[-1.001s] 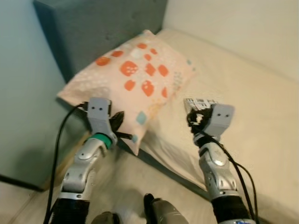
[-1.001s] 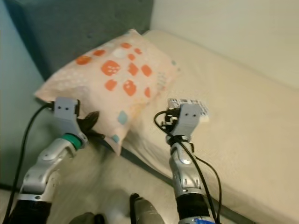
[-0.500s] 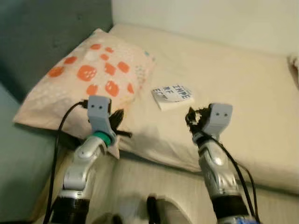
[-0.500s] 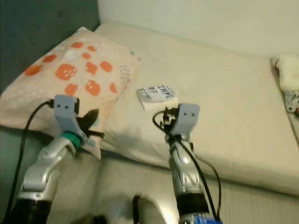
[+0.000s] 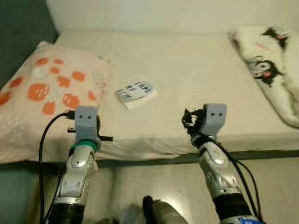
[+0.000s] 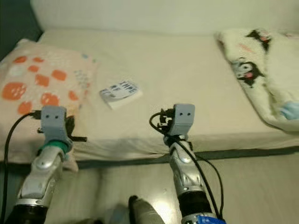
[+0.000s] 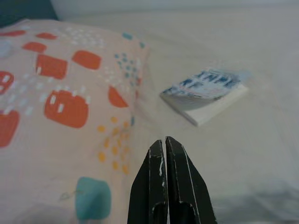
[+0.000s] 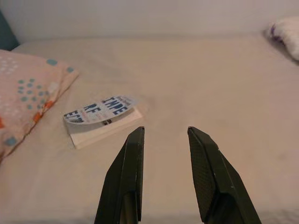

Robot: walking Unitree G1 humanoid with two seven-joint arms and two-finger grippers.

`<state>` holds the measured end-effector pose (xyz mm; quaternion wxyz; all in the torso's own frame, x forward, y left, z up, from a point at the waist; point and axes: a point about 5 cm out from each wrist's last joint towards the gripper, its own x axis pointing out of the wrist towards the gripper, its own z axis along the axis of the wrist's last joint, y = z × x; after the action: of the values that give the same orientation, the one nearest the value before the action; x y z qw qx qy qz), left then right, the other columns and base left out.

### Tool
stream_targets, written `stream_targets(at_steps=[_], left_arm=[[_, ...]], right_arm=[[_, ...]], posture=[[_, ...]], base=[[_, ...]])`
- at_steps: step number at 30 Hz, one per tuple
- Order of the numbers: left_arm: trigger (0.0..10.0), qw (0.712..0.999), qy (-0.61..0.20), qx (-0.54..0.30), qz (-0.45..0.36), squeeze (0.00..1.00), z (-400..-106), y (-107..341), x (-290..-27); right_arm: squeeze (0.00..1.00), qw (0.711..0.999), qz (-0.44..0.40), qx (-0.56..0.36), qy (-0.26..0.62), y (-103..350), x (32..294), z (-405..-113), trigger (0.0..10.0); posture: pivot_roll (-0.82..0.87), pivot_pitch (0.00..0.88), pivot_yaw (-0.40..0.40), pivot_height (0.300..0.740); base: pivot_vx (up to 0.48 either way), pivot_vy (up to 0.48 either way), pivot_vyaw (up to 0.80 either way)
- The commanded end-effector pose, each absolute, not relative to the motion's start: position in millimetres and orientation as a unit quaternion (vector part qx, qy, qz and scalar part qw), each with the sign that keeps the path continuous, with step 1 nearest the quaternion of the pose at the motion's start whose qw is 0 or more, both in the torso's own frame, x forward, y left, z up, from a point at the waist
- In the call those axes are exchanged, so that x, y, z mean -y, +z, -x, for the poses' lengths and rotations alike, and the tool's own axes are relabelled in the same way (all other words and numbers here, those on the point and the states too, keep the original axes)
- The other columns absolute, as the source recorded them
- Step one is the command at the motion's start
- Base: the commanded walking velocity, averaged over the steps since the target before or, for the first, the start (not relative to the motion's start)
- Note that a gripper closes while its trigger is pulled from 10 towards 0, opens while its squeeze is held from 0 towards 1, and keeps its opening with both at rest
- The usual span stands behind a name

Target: Clean up the room

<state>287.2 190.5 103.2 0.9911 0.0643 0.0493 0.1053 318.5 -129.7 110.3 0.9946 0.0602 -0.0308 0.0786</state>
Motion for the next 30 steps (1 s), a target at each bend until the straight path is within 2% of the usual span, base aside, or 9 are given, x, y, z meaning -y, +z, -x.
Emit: stream_targets(at_steps=[1,11,15,30], left_arm=[[10.0,0.989,0.115,-0.067,-0.065,0.0,-283.2,94.9,-193.0],[10.0,0.995,0.087,-0.008,-0.05,0.0,-294.4,117.7,-172.1],[10.0,0.996,0.077,0.008,-0.05,0.0,-297.5,122.7,-163.2],[10.0,0.996,0.072,0.005,-0.047,0.0,-298.8,121.9,-160.8]], right_arm=[[0.0,0.993,-0.062,0.011,0.1,100.9,122.2,-316.5,10.0],[0.0,0.989,-0.077,0.019,0.125,107.1,119.1,-319.4,10.0],[0.0,0.989,-0.077,0.026,0.126,108.0,121.2,-318.5,10.0],[0.0,0.989,-0.077,0.025,0.123,106.1,123.9,-317.1,10.0]], posture=[[0.0,0.106,-0.046,0.74],[0.0,0.11,-0.053,0.74],[-0.01,0.113,-0.046,0.74],[-0.01,0.114,-0.04,0.74]], base=[[0.0,0.0,-0.79],[0.0,0.0,-0.67],[0.48,0.0,0.0],[0.467,0.0,0.0]])
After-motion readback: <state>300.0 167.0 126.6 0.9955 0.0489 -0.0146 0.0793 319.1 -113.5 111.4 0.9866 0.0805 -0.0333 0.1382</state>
